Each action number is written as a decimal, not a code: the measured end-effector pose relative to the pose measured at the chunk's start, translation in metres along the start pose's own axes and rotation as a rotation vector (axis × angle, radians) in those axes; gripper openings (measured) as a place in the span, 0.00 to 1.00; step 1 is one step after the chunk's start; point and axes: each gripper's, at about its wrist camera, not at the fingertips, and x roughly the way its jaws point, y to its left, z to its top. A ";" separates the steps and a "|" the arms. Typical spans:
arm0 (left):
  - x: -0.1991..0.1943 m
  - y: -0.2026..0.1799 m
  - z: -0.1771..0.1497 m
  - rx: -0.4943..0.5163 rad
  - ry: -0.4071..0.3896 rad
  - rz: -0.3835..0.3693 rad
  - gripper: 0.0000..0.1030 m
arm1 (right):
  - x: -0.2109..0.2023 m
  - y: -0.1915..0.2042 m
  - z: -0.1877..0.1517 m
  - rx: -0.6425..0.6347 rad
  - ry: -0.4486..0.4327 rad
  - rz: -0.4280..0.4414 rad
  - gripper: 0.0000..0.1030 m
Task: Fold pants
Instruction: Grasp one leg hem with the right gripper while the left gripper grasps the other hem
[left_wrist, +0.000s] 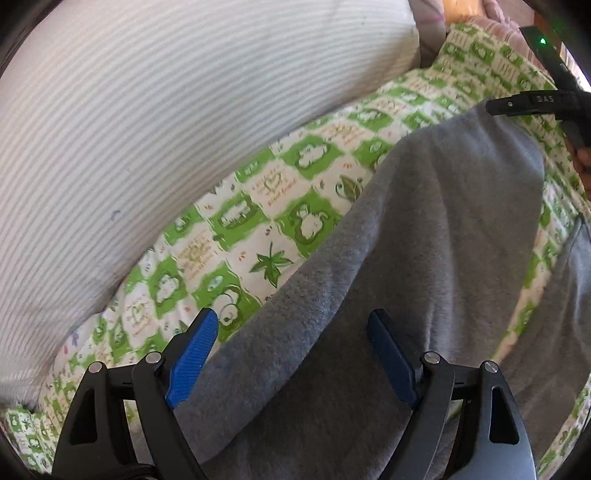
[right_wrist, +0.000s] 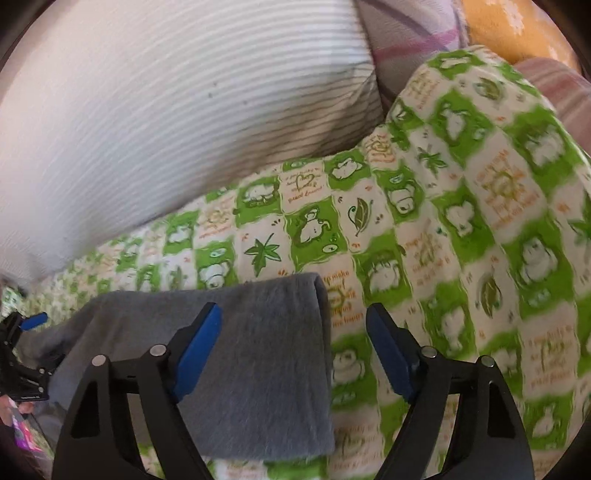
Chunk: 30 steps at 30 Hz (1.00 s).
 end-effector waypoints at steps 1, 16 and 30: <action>0.003 0.000 -0.001 -0.002 0.001 -0.010 0.64 | 0.005 0.002 0.001 -0.011 0.009 0.001 0.66; -0.083 0.007 -0.070 -0.108 -0.126 -0.201 0.06 | -0.069 0.000 -0.038 -0.044 -0.125 0.144 0.13; -0.137 -0.047 -0.152 -0.133 -0.181 -0.261 0.06 | -0.121 -0.019 -0.141 -0.076 -0.137 0.293 0.13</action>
